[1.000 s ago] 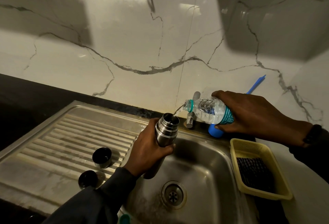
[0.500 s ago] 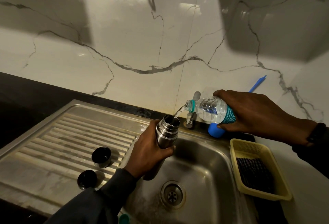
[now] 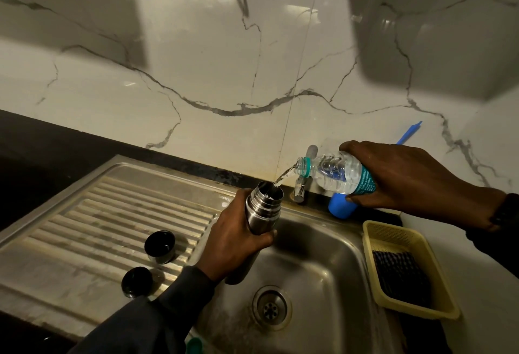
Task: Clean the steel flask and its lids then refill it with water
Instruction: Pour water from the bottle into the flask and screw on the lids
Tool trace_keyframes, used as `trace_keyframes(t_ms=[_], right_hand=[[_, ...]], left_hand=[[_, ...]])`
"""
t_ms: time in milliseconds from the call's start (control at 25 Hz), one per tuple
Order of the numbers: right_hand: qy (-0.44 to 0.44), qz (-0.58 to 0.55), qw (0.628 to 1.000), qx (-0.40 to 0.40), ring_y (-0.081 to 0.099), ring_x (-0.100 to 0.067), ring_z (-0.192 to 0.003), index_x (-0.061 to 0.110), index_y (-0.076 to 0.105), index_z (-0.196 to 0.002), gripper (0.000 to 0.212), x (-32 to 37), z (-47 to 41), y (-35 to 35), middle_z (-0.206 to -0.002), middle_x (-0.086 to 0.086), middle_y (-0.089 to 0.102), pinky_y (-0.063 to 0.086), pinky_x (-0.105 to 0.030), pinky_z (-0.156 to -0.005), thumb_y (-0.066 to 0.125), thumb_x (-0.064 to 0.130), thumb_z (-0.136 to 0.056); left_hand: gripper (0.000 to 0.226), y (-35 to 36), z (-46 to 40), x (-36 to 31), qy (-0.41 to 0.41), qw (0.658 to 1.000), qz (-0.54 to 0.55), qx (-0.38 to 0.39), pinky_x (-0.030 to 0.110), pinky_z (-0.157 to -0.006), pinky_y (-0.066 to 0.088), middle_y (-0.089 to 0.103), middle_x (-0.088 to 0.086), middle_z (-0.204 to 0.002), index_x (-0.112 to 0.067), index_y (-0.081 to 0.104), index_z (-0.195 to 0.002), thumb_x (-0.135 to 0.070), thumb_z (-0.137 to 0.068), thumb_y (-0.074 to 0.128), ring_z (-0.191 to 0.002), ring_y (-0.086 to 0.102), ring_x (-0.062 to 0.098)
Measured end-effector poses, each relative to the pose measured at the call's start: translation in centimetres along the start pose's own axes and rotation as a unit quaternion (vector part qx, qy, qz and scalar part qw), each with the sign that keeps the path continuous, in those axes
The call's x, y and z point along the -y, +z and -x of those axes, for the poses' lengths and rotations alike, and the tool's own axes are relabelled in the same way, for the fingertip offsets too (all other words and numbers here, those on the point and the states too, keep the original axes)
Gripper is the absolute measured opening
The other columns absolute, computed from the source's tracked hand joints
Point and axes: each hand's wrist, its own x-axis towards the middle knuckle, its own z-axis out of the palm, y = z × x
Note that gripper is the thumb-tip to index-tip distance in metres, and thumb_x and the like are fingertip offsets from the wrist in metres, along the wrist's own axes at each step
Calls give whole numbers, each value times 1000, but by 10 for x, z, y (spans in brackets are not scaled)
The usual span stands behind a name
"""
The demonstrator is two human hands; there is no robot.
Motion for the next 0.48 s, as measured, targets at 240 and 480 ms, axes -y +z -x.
trace_keyframes(t_ms=[240,480], right_hand=[[-11,3,1000,-8,59,-13,-79,30,38,-130,74,-2,0,-4,-102,8,62,50,-32,-64,68,56,-68],[-19,12,1000,-17,59,-13,-76,30,39,-129,74,-5,0,-5,-99,7,63,50,-32,-61,70,55,-67]], left_hand=[[67,2,1,0,-9,1000,4,2,11,-73,44,64,-14,-107,-40,42,-120,-30,-70,86,-93,62,-2],[68,2,1,2,-11,1000,4,0,14,-75,45,65,-13,-107,-40,42,-120,-31,-69,86,-94,63,1]])
